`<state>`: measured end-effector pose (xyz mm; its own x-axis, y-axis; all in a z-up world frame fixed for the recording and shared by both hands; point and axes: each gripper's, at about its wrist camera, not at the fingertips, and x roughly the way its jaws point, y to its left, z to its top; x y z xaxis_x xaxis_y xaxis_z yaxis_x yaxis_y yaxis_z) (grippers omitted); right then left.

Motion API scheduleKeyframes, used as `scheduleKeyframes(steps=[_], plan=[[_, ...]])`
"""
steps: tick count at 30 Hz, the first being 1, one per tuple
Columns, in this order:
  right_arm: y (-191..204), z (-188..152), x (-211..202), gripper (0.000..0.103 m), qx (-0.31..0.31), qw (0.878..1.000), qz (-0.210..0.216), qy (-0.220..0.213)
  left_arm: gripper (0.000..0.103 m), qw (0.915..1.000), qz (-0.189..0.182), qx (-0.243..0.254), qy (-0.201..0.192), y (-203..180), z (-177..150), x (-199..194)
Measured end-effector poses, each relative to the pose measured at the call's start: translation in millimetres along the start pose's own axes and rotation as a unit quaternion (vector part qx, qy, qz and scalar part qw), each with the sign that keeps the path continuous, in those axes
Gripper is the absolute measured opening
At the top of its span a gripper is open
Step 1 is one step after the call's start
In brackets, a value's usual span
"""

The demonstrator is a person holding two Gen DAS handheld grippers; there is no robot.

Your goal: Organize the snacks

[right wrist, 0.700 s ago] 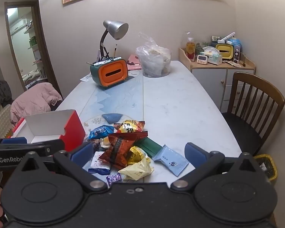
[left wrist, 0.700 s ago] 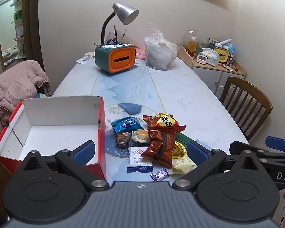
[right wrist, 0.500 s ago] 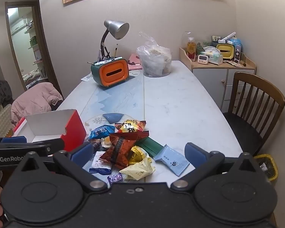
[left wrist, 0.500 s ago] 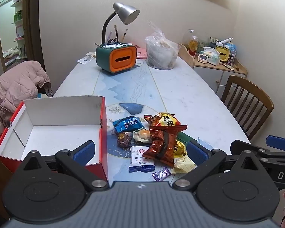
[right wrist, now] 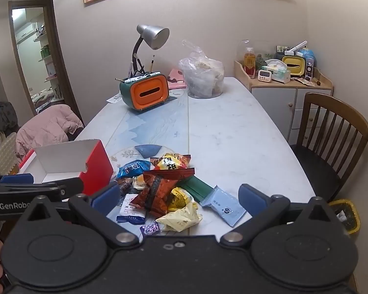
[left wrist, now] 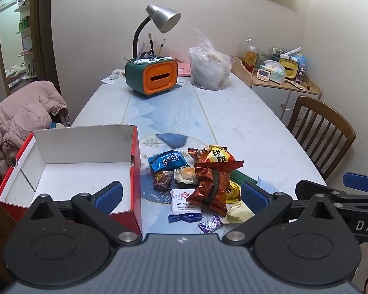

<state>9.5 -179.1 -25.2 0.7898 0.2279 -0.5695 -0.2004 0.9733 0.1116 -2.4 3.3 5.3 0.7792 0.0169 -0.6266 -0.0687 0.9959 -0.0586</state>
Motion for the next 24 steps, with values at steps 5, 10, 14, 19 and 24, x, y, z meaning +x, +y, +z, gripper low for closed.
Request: scheduleKeyframes(steps=[5,10,14,19,24], plan=[[1.3,0.5,-0.4,0.103,-0.001,1.000,0.004,0.001,0.103,1.0000,0.001,0.001,0.000,0.1,1.1,-0.6],[0.1,1.9,1.1,0.103,-0.001,1.000,0.006,0.001,0.103,1.0000,0.004,0.003,-0.006,0.8,2.9,-2.4],[0.2,2.6,1.6,0.103,-0.003,1.000,0.008,-0.003,0.103,0.9999,0.006,0.005,-0.010,-1.5,3.0,-1.9],[0.4,3.0,2.2,0.103,-0.004,1.000,0.009,-0.006,0.103,0.9998,0.008,0.006,-0.016,-1.7,2.8,-1.8],[0.8,4.4,0.9,0.103,-0.004,1.000,0.010,-0.007,0.103,0.9997,0.008,0.006,-0.020,-1.3,2.6,-1.6]])
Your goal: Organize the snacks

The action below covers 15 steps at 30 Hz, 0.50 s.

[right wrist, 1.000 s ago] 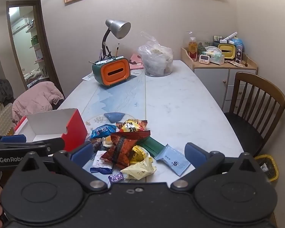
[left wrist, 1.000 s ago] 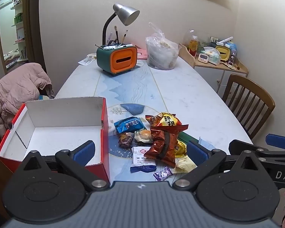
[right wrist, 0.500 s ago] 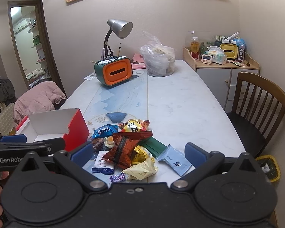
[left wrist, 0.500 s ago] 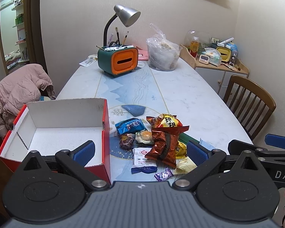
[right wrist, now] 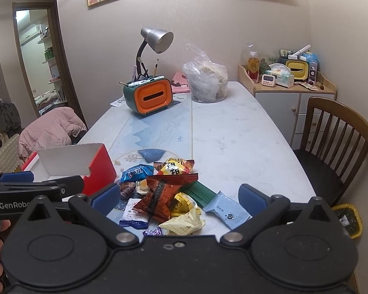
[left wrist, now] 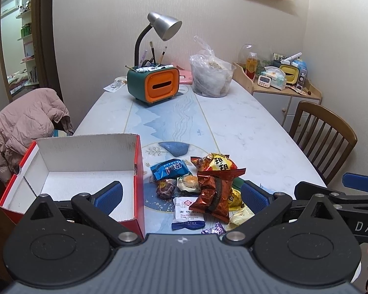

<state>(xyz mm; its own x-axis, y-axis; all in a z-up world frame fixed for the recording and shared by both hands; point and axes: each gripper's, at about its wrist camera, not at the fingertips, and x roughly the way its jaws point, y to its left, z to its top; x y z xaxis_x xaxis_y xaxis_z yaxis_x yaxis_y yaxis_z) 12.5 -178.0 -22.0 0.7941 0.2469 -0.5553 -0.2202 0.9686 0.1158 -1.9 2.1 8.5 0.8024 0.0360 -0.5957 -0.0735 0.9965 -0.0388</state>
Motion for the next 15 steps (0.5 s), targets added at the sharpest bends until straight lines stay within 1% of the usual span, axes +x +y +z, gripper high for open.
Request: scheduleKeyframes(steps=[15], plan=[[1.0,1.0,-1.7,0.103,-0.001,1.000,0.000,-0.003,0.103,1.0000,0.000,0.000,-0.002,-0.8,0.4,0.2]])
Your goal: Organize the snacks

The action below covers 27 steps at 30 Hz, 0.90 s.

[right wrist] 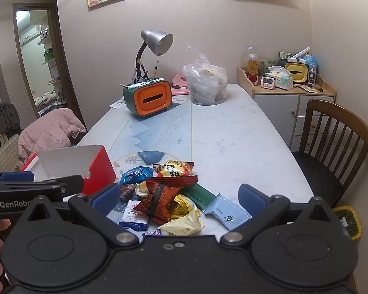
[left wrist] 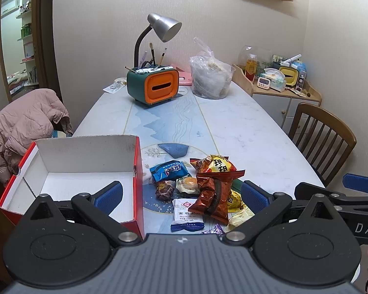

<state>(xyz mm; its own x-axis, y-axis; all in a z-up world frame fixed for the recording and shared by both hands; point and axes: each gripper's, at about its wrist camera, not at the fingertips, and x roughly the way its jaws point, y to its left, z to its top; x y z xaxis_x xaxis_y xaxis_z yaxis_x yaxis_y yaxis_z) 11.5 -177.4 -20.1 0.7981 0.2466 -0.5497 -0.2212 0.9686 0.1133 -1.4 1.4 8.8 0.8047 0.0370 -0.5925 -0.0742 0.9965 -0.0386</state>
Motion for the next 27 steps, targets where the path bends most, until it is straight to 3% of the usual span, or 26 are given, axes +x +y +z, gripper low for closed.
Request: scheduleKeyframes(steps=[27], plan=[[2.4,-6.4,-8.0,0.103,0.011,1.000,-0.016,-0.010,0.103,0.9996,-0.024,0.012,-0.003,2.1,0.5,-2.2]])
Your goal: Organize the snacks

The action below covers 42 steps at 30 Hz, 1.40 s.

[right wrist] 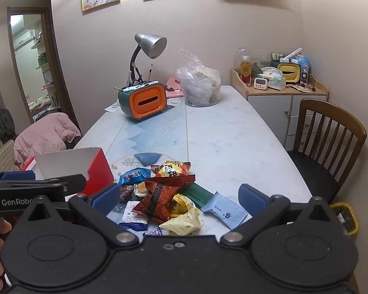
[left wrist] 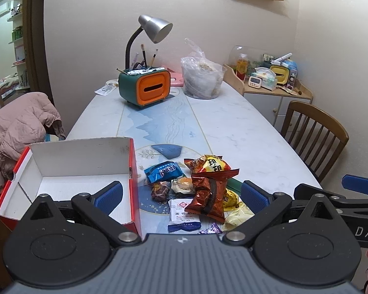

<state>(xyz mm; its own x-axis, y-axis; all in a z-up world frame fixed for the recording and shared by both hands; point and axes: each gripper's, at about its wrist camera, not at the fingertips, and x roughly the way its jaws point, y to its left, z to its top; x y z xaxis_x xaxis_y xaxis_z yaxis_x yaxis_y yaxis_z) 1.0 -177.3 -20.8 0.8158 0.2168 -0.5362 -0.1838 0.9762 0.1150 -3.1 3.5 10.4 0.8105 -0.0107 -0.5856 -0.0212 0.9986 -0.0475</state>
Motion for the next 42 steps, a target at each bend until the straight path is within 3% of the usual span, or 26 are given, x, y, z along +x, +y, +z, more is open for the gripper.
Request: scheduleKeyframes(steps=[15,29,42], plan=[[-3,-5,2,0.103,-0.026,1.000,-0.010,0.002,0.103,0.9994,-0.012,-0.010,0.032,-10,-4,19],[-42,1,45,0.102,-0.034,0.997,0.047,0.043,0.102,0.9980,0.008,-0.015,0.061,-34,-2,64],[-89,-32,127,0.081,-0.128,0.984,0.021,0.120,0.102,0.9949,0.010,0.019,0.098,-42,-11,126]])
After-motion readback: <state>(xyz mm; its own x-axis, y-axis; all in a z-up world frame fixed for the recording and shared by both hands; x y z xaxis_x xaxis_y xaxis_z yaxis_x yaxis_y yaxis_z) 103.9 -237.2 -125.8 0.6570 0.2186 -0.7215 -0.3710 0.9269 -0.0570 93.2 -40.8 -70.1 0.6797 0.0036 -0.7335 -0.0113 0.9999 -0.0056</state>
